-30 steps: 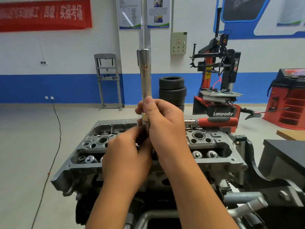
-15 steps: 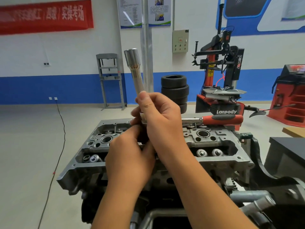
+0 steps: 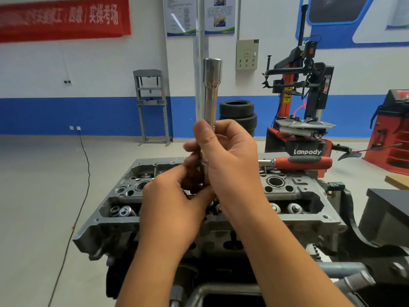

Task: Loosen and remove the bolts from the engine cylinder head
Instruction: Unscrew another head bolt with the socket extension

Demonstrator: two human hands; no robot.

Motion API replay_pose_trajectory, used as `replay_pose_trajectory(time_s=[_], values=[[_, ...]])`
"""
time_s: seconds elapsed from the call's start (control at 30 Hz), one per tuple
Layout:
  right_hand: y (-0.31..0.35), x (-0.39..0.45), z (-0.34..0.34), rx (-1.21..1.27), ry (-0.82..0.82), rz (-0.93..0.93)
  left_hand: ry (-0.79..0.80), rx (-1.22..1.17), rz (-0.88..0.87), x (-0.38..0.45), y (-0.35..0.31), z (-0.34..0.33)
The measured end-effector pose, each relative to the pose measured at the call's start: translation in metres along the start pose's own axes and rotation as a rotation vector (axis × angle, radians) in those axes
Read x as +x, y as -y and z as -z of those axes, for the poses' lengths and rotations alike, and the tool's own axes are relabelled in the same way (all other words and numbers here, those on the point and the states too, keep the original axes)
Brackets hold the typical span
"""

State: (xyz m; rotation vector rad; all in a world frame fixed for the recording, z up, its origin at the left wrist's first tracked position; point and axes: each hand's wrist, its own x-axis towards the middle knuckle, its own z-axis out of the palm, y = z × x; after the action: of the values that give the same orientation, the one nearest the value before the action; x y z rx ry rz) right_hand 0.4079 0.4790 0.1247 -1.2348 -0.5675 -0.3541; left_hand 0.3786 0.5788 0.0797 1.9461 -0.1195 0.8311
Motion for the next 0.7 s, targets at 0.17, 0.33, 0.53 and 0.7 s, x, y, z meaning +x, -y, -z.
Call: replay_pose_trajectory(time_s=[0.17, 0.33, 0.53, 0.7], values=[[0.003, 0.003, -0.002, -0.063, 0.026, -0.031, -0.024, -0.16, -0.015, 0.002, 0.003, 0.015], [0.003, 0.003, -0.008, -0.08, 0.05, -0.156, -0.14, -0.115, -0.014, 0.005, 0.011, 0.028], [0.002, 0.004, -0.011, 0.034, 0.099, -0.197, 0.04, 0.006, -0.046, 0.004, 0.013, 0.031], [0.009, 0.01, -0.01, 0.175, 0.069, -0.19, 0.148, 0.081, -0.019, 0.002, 0.015, 0.033]])
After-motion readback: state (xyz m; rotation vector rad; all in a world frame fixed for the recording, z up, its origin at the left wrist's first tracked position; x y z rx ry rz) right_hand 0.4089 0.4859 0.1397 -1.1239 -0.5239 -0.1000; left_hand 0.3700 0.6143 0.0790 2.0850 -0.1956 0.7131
